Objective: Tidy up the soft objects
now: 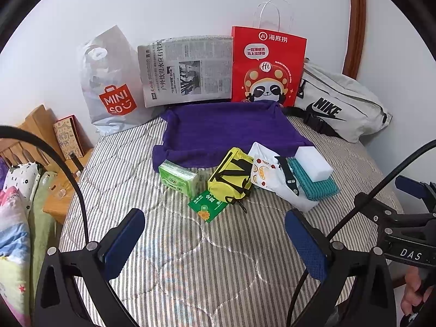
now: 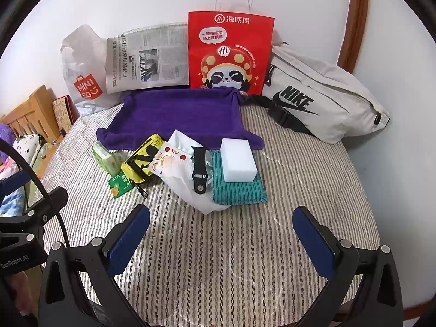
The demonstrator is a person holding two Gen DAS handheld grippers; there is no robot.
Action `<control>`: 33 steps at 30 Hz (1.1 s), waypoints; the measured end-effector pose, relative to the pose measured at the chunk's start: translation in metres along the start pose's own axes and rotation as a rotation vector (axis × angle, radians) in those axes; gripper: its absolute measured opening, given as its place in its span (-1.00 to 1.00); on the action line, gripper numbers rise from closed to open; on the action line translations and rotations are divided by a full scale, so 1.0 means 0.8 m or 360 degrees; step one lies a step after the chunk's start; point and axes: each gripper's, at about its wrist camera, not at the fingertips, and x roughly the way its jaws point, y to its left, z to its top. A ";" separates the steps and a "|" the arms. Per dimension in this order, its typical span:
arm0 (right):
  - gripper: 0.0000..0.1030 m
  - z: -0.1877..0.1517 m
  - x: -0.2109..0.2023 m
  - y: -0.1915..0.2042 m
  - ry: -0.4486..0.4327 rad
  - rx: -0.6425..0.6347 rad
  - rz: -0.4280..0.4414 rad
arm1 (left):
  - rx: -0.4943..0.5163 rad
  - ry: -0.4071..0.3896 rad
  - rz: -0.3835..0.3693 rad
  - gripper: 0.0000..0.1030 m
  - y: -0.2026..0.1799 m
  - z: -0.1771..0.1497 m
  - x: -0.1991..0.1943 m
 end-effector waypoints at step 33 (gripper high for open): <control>1.00 0.003 0.009 0.000 -0.0018 0.0000 0.0046 | -0.0043 0.0008 -0.0048 1.00 0.013 0.001 0.013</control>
